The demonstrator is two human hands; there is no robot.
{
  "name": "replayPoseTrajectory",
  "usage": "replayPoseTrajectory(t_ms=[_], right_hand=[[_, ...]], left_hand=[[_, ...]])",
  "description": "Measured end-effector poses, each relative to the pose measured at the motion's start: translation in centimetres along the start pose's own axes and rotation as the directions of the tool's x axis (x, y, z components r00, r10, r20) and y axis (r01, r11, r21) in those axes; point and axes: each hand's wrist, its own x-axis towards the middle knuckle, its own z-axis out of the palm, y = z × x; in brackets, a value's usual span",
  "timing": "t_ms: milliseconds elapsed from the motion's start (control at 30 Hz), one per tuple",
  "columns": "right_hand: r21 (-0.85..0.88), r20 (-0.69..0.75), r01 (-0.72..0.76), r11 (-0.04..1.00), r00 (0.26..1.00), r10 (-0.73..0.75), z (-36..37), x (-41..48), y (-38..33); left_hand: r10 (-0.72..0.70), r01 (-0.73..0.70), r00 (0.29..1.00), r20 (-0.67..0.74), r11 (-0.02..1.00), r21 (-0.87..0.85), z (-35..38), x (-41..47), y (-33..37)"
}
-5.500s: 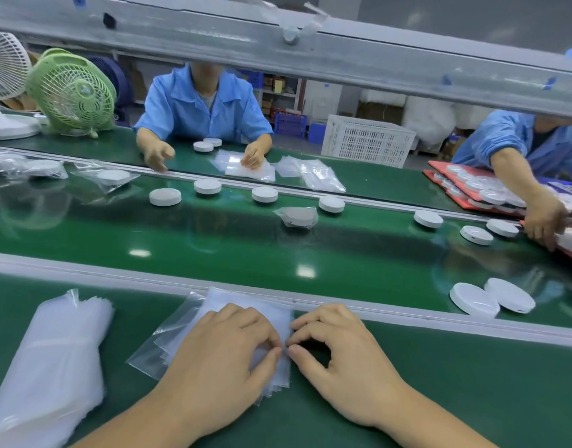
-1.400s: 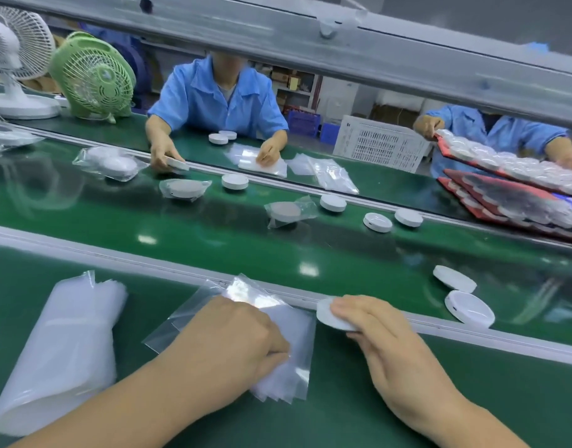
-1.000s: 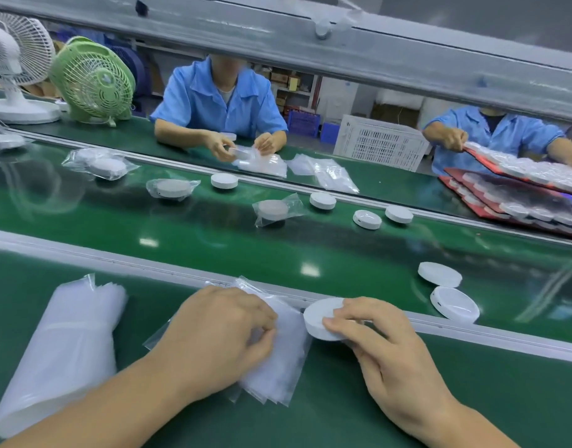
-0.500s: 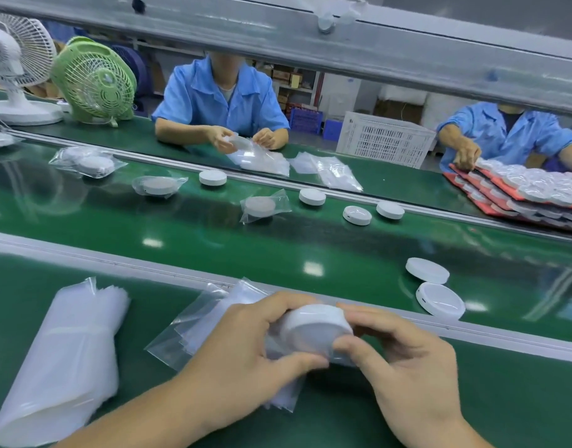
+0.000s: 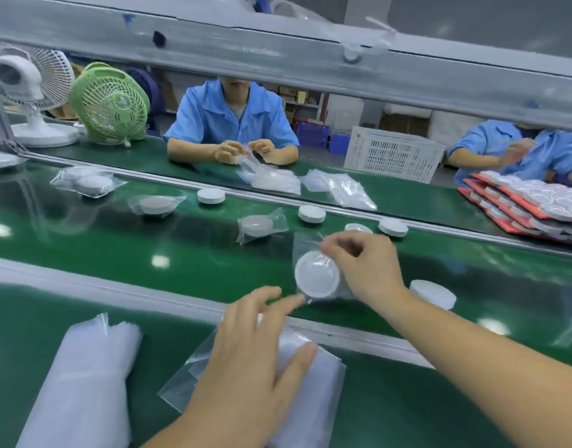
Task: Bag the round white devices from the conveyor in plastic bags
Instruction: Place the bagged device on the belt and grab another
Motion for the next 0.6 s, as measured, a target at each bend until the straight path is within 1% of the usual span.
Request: replayPoseTrajectory(t_ms=[33,67,100,133,167,200,233,267,333,367,400,467,500,533,567,600], right_hand=[[-0.100,-0.071,0.000,0.995,0.997,-0.007,0.3,2.2,0.6],[-0.223,-0.115,-0.007,0.975,0.993,-0.019,0.7,4.4,1.3],[-0.357,-0.118,-0.031,0.933,0.993,-0.013,1.2,6.4,1.8],[-0.464,-0.071,-0.072,0.883,0.996,0.044,1.9,8.0,2.6],[-0.549,0.018,-0.109,0.829,0.990,0.143,2.7,9.1,3.2],[-0.621,0.122,-0.115,0.775,0.963,0.241,3.6,9.5,3.7],[-0.666,0.208,-0.088,0.741,0.932,0.297,4.4,9.6,4.0],[-0.671,0.260,-0.055,0.739,0.916,0.305,4.9,9.3,4.1],[-0.586,0.267,-0.054,0.808,0.929,0.256,4.4,8.0,4.4],[-0.574,0.230,-0.070,0.816,0.942,0.243,3.4,7.2,4.7],[-0.627,0.197,-0.084,0.775,0.945,0.261,1.9,6.5,5.3],[-0.804,0.159,-0.105,0.585,0.910,0.382,-1.9,4.7,6.6],[-0.857,0.144,-0.113,0.503,0.884,0.446,-3.8,3.7,7.5],[-0.880,0.154,-0.104,0.464,0.861,0.485,-5.6,2.7,8.4],[-0.874,0.181,-0.088,0.477,0.853,0.489,-7.2,1.7,9.1],[-0.850,0.204,-0.077,0.521,0.864,0.460,-8.7,0.9,9.5]], left_hand=[[0.091,-0.096,0.995,0.041,0.988,0.125,0.1,-0.1,-0.1],[0.172,-0.185,0.982,0.082,0.965,0.185,0.2,-0.2,-0.2],[0.214,-0.242,0.964,0.156,0.950,0.195,0.3,-0.4,-0.3],[0.229,-0.275,0.949,0.219,0.938,0.211,0.5,-0.4,-0.2],[0.224,-0.288,0.938,0.264,0.928,0.235,0.6,-0.4,0.1],[0.224,-0.308,0.926,0.304,0.915,0.263,0.7,-0.2,0.2],[0.231,-0.324,0.918,0.323,0.905,0.275,0.7,-0.2,0.3],[0.245,-0.341,0.911,0.331,0.899,0.274,0.7,-0.2,0.2],[0.250,-0.345,0.904,0.346,0.905,0.248,0.7,-0.4,0.1],[0.241,-0.327,0.912,0.333,0.915,0.234,0.8,-0.6,0.0],[0.227,-0.304,0.923,0.310,0.925,0.228,1.0,-0.7,0.0],[0.188,-0.258,0.943,0.276,0.935,0.244,1.3,-1.0,0.0],[0.170,-0.238,0.948,0.269,0.939,0.247,1.3,-1.2,0.0],[0.162,-0.228,0.953,0.258,0.941,0.251,1.4,-1.3,0.0],[0.160,-0.224,0.956,0.246,0.940,0.256,1.5,-1.3,-0.1],[0.156,-0.215,0.959,0.236,0.944,0.250,1.6,-1.3,-0.2]])
